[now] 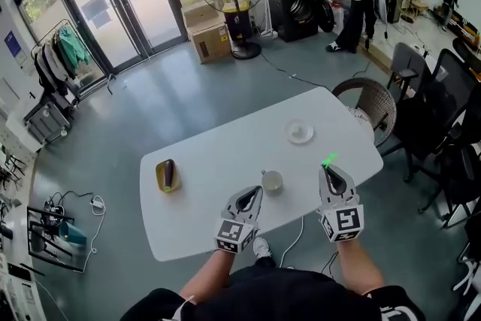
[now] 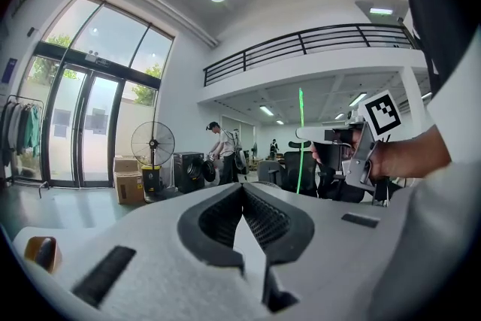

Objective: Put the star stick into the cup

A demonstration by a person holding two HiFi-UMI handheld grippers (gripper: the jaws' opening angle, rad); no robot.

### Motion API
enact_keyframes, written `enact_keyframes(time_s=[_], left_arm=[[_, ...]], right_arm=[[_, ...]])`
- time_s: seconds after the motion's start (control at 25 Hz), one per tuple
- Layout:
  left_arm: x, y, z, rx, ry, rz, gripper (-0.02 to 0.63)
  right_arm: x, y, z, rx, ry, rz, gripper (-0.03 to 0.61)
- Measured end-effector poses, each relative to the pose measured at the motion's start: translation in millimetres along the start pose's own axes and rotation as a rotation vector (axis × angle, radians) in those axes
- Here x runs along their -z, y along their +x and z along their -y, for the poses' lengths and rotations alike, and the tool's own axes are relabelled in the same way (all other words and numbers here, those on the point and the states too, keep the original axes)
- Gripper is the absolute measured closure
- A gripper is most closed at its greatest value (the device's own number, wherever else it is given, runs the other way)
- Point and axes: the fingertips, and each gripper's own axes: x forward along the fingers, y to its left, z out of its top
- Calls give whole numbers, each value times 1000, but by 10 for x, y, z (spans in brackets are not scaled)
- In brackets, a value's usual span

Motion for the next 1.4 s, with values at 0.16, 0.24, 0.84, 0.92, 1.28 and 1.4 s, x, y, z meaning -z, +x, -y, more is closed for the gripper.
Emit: enact_keyframes(time_s=[0.16, 0.24, 0.84, 0.92, 1.28, 1.4], left_arm=[[13, 174, -272, 13, -4, -6, 601], [3, 239, -415, 19, -6, -11, 601], [128, 410, -1207, 19, -26, -24, 601], [168, 431, -1276, 15, -36, -30, 601], [244, 625, -1333, -32, -118, -71, 601], [266, 678, -1321, -58, -143, -90, 601]], right_arm=[[56, 318, -12, 12, 28, -13, 566], [79, 471, -35, 16, 38, -22, 566], [208, 1174, -107, 42, 43, -47, 566], [260, 1230, -115, 41, 61, -52, 566], [516, 1441, -146, -70, 114, -100, 566], [602, 1498, -111, -113, 132, -119, 566]])
